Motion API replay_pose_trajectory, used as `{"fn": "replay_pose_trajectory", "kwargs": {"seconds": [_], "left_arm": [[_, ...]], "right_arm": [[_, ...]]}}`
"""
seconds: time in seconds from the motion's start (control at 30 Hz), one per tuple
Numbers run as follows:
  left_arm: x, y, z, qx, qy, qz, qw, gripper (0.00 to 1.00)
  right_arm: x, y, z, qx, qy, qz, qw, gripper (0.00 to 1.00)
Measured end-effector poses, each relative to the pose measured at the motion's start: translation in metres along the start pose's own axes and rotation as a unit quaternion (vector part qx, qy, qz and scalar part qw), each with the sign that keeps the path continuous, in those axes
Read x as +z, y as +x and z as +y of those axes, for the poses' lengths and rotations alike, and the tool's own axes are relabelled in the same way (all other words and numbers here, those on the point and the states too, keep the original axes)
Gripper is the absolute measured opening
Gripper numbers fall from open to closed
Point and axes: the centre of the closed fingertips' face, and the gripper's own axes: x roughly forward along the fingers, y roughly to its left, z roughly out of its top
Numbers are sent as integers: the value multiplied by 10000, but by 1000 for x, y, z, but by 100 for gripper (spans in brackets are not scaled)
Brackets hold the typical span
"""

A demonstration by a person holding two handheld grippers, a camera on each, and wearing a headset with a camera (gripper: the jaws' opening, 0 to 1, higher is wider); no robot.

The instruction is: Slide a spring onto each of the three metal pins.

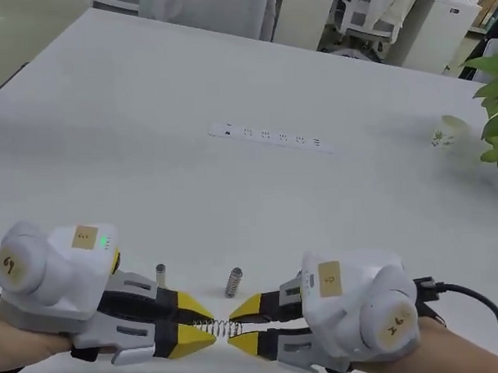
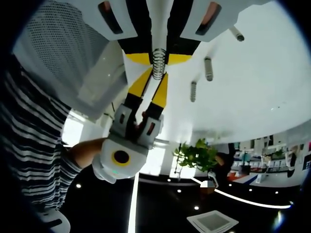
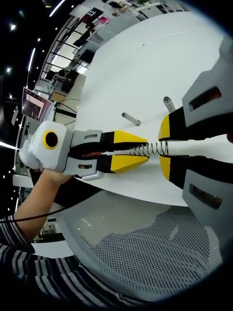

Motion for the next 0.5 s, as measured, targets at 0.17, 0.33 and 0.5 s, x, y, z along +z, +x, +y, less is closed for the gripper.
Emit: {"fn": "replay_pose_trajectory", "kwargs": {"seconds": [0.17, 0.33, 0.5], "left_arm": [[0, 0, -2, -36, -13, 32, 10000, 2], [0, -1, -2, -31, -26, 38, 10000, 2], [-1, -3, -2, -47, -49, 54, 10000, 2]], "right_arm": [[1, 0, 2, 29, 6, -5, 10000, 8], [1, 1, 3, 35, 54, -40, 10000, 8], [-1, 1, 3, 46, 106, -4, 9999, 9]]}}
